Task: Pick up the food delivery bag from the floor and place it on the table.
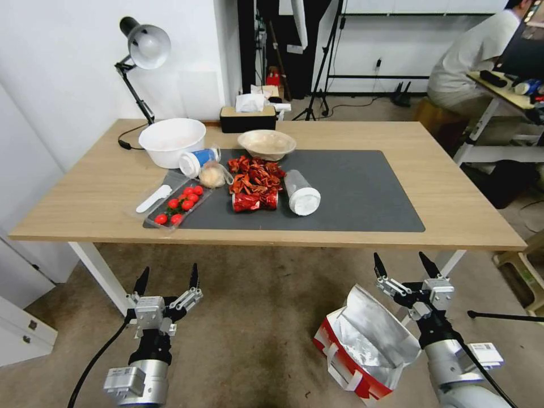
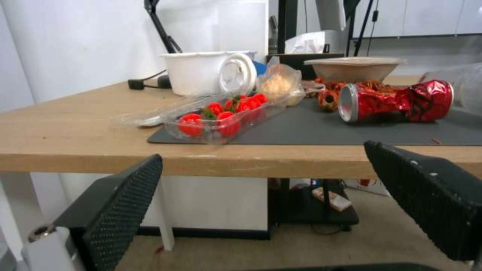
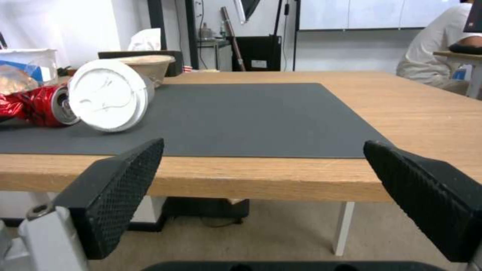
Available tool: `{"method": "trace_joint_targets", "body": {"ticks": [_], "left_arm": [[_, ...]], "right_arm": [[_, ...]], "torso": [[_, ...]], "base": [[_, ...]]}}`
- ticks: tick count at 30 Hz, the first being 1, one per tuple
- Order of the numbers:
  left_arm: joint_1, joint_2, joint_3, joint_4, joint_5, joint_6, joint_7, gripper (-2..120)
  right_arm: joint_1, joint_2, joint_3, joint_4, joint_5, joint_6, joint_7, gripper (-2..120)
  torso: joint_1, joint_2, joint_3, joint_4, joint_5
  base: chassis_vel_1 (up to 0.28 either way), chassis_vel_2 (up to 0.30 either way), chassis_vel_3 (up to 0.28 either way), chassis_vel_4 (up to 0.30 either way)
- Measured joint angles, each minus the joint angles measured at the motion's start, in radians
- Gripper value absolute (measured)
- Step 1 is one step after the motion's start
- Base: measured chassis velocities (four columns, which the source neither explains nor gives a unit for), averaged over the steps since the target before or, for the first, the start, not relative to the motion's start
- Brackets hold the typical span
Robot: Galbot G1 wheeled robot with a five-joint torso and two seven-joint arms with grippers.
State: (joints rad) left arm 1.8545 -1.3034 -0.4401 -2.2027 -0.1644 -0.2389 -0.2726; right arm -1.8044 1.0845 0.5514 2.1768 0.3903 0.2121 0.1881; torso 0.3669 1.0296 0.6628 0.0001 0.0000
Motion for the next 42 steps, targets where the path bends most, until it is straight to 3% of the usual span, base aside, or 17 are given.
{"method": "trace_joint_targets", "body": {"ticks": [18, 22, 27, 33, 37, 39, 41, 42], "left_arm": [[0.000, 0.000, 0.000, 0.000, 0.000, 0.000, 0.000, 100], [-0.002, -0.002, 0.000, -0.015, -0.014, 0.036, 0.000, 100], [-0.012, -0.012, 0.000, -0.077, -0.071, 0.178, -0.001, 100], [-0.017, -0.016, 0.000, -0.104, -0.103, 0.234, -0.002, 100], [-0.031, -0.032, 0.003, -0.185, -0.207, 0.397, -0.002, 100], [-0.031, -0.032, 0.003, -0.185, -0.207, 0.397, -0.002, 100], [-0.036, -0.036, 0.005, -0.203, -0.268, 0.434, -0.002, 100], [-0.036, -0.036, 0.005, -0.203, -0.268, 0.434, -0.002, 100]], "right_arm": [[-0.001, 0.006, 0.000, 0.001, -0.006, -0.004, -0.002, 100], [-0.020, 0.092, -0.020, 0.029, -0.089, -0.066, -0.043, 100], [-0.050, 0.233, -0.052, 0.076, -0.229, -0.171, -0.111, 100], [-0.057, 0.295, -0.058, 0.092, -0.277, -0.204, -0.136, 100], [-0.079, 0.429, -0.080, 0.138, -0.413, -0.297, -0.212, 100], [-0.079, 0.429, -0.080, 0.138, -0.413, -0.297, -0.212, 100], [-0.092, 0.513, -0.094, 0.167, -0.498, -0.355, -0.260, 100], [-0.092, 0.513, -0.094, 0.167, -0.498, -0.355, -0.260, 100]], "torso": [[0.000, 0.000, 0.000, 0.0002, -0.0002], [0.000, 0.000, 0.000, -0.0001, -0.0002], [0.000, 0.000, 0.000, -0.0001, -0.0001], [0.000, 0.000, 0.000, 0.0002, -0.0002], [0.000, 0.000, 0.000, 0.0000, -0.0002], [0.000, 0.000, 0.000, 0.0000, -0.0002], [0.000, 0.000, 0.000, -0.0001, -0.0002], [0.000, 0.000, 0.000, -0.0001, -0.0002]], "base": [[0.000, 0.000, 0.000, 0.000], [0.000, 0.000, 0.000, 0.000], [0.000, 0.000, 0.000, 0.000], [0.000, 0.000, 0.000, 0.000], [0.000, 0.000, 0.000, 0.000], [0.000, 0.000, 0.000, 0.000], [0.000, 0.000, 0.000, 0.000], [0.000, 0.000, 0.000, 0.000]]}}
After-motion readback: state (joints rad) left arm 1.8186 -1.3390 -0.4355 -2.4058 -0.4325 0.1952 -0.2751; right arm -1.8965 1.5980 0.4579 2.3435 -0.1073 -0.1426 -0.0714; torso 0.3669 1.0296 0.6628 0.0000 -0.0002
